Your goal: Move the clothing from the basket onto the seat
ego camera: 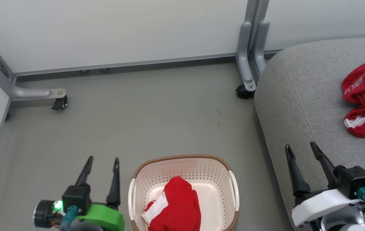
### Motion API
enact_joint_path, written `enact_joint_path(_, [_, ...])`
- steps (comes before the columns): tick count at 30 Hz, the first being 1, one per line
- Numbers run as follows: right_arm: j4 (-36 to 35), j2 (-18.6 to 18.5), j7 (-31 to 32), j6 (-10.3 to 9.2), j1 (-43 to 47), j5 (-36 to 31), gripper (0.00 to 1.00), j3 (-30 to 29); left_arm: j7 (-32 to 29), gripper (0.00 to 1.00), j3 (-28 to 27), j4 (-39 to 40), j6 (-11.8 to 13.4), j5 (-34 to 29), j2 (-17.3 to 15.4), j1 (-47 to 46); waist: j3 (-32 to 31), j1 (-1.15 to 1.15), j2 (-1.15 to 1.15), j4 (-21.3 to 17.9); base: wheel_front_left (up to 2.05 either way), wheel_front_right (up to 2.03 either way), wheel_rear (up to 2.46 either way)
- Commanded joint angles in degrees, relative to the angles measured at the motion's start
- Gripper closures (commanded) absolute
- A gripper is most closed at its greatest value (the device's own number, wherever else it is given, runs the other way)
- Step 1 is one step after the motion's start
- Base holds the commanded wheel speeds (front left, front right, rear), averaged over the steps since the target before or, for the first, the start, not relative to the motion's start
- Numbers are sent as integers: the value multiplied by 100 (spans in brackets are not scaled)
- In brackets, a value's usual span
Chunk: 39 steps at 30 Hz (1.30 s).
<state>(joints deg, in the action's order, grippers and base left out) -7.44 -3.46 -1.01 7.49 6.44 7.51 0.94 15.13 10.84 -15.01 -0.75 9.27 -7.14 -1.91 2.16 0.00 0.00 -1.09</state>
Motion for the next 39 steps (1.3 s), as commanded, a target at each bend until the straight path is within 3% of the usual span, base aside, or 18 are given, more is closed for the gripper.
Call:
enact_joint_path(1, [-50,-31,4,0,-105,8,0,-17,0,0,100,-92,-49,-86,60,-211,134,0,0,-2,0,0,0])
enact_joint_path(10, [-328,-128,-77,0,-493,37,0,-9,-196,0,1096,-1267,-307,-345,356,-1393,1087,0,0,-119,0,0,0])
enact_joint_path(28, [-431,-127,-579,0,-1521,219,0,271,-940,0,3010,-3886,-524,-21,407,-3631,3392,0,0,-592,0,0,0])
enact_joint_path(39, [-91,-28,-1007,0,-1999,436,0,527,-1209,0,3544,-5221,-630,-164,342,-4391,4364,0,0,-982,0,0,0])
